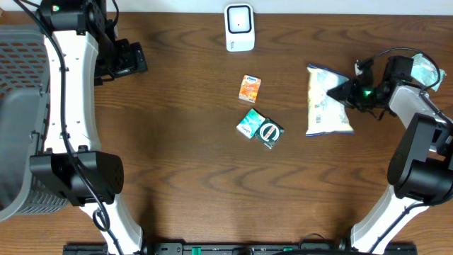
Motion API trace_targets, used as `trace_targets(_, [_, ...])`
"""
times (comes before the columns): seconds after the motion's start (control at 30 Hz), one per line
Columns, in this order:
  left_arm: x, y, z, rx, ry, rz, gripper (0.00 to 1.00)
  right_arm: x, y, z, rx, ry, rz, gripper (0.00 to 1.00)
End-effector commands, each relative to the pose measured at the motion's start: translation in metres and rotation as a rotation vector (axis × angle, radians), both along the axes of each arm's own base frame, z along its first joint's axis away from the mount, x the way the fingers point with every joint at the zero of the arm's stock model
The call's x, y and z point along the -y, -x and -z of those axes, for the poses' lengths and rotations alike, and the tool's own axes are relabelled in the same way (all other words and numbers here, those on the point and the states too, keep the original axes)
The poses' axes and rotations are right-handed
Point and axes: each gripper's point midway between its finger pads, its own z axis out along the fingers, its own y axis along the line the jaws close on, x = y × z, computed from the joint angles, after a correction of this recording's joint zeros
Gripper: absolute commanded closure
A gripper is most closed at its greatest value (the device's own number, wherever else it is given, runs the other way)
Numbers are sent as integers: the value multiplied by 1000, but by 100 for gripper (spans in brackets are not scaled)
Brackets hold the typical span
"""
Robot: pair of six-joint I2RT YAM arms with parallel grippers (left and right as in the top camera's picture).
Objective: Scan the item barcode
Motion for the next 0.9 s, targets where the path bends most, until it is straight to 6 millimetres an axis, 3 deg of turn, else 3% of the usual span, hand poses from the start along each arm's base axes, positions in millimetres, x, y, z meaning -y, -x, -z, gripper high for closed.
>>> trace_targets(0.0, [-3, 0, 1, -6, -10, 1, 2, -32, -2, -52, -21, -373, -12, 99])
trace_targets(0.13, [-3, 0, 1, -6, -10, 0, 2, -44, -8, -92, 17, -550, -74, 99])
trace_targets(0.2, [-3, 0, 1, -6, -10, 1, 2, -49, -9, -103, 19, -569, -82, 99])
trace_targets(0.53, [-3, 0, 1, -6, -10, 0, 2, -107, -23, -204, 111, -597, -71, 99])
trace_targets(0.67, [-3, 0, 1, -6, -10, 1, 2, -131, -22, -229, 159, -627, -101, 99])
trace_targets(0.87, [-3, 0, 1, -6, -10, 1, 2, -164, -18, -230, 135, -637, -128, 99])
